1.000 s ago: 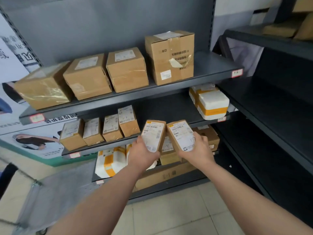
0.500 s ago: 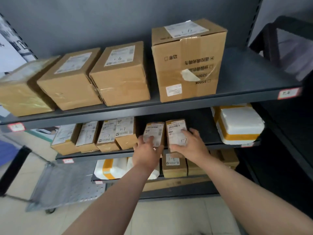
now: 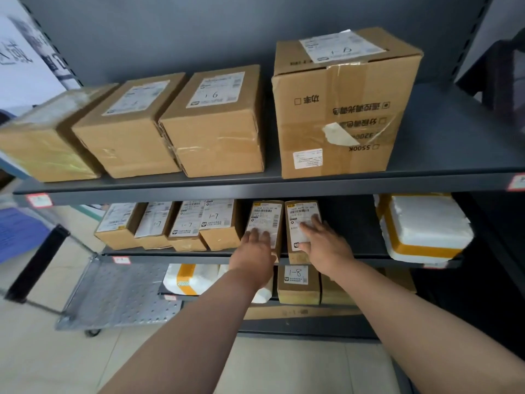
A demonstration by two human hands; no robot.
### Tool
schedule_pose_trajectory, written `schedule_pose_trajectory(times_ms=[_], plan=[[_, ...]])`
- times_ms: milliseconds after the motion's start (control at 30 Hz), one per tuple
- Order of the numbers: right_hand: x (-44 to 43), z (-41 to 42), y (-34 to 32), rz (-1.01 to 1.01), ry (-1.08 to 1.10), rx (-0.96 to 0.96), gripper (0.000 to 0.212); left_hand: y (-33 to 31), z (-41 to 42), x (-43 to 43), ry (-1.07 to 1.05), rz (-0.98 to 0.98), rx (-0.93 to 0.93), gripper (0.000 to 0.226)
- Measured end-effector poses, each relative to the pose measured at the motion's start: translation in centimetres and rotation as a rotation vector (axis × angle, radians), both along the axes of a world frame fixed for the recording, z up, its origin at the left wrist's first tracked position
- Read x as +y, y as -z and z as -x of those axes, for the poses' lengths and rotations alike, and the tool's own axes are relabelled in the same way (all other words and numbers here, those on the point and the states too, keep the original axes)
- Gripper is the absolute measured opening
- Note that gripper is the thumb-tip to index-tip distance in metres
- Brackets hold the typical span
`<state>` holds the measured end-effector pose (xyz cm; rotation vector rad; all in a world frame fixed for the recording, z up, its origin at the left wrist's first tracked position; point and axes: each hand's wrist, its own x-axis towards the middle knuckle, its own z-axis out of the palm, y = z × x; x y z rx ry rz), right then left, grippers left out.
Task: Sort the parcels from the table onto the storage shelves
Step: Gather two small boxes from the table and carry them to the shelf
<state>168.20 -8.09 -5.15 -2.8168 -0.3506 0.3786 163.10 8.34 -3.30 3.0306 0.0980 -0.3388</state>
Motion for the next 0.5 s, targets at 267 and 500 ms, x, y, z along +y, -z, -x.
schedule_pose_trajectory(times_ms=[267,500], plan=[[0.8,-1.2,0.1,-0.015,0.017,0.073,0.062,0.0,-0.2,0.3,0.032,-0.056,0.096,0.084],[-0.4,1.3,-0.1,-0.064,0.045,-0.169,0.056,-0.1,0.9,0.4,-0.027,0.113,-0.065,0.083]])
